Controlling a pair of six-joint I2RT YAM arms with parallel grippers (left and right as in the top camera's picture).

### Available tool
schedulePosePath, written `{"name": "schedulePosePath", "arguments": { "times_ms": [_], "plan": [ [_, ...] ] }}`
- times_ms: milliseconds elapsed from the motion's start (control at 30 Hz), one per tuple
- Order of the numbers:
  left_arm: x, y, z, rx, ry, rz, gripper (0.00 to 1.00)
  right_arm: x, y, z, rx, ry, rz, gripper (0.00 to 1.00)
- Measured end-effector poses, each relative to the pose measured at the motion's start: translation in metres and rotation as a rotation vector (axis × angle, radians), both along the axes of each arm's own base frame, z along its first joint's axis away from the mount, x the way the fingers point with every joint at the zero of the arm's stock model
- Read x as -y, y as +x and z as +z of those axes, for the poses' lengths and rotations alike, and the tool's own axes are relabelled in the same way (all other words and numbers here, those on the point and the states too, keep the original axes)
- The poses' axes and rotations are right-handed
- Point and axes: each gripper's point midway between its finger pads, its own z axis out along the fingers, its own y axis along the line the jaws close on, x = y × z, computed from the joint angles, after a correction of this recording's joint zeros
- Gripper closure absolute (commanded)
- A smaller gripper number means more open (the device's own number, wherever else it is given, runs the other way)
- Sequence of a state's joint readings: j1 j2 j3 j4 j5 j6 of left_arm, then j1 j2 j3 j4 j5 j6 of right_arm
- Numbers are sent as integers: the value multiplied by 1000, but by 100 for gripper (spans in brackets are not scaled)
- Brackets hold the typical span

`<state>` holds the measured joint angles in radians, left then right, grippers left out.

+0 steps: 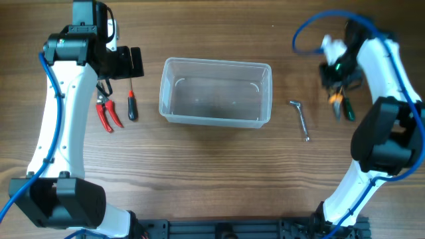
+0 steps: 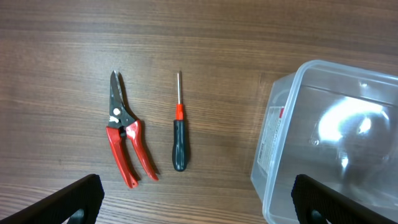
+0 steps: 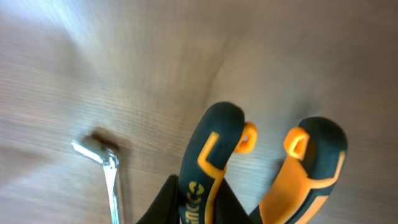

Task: Pack container
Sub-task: 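Carry the pliers into the clear container and open the right gripper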

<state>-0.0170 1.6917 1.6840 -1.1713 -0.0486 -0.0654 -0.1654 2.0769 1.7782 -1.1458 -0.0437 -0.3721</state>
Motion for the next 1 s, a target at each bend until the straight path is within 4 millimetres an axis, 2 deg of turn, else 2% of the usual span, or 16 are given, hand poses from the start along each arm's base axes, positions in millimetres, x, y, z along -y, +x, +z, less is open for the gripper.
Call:
{"name": "schedulePosePath", "arguments": {
  "times_ms": [100,133,167,200,233,300,367,400,467,567,633,733,833,900,1000],
  "plan": [
    [0,0,0,0,0,0,0,-1,31,64,141,-22,12,96],
    [0,0,0,0,0,0,0,-7,44,92,214,-30,28,96],
    [0,0,0,0,0,0,0,-15,51,110,261,-32,47,96],
    [0,0,0,0,0,0,0,-33,56,132,312,-33,88,96],
    [0,0,0,0,0,0,0,-43,57,139,325,-33,115,96],
    [0,0,0,0,0,0,0,-87,56,156,360,-27,229,96],
    [0,0,0,0,0,0,0,-143,46,159,359,1,392,96],
    [0,0,0,0,0,0,0,-178,35,157,344,27,493,96],
    [0,0,0,0,0,0,0,-236,14,156,336,78,654,96],
    [0,0,0,0,0,0,0,-302,-19,157,334,123,842,96],
    [0,0,0,0,0,0,0,-344,-50,156,320,150,980,96],
    [0,0,0,0,0,0,0,-374,-83,153,291,160,1108,96],
    [0,0,0,0,0,0,0,-388,-99,148,276,163,1188,96],
    [0,0,0,0,0,0,0,-388,-105,134,237,153,1222,96],
    [0,0,0,0,0,0,0,-371,-103,94,146,75,1240,96]
  ]
}}
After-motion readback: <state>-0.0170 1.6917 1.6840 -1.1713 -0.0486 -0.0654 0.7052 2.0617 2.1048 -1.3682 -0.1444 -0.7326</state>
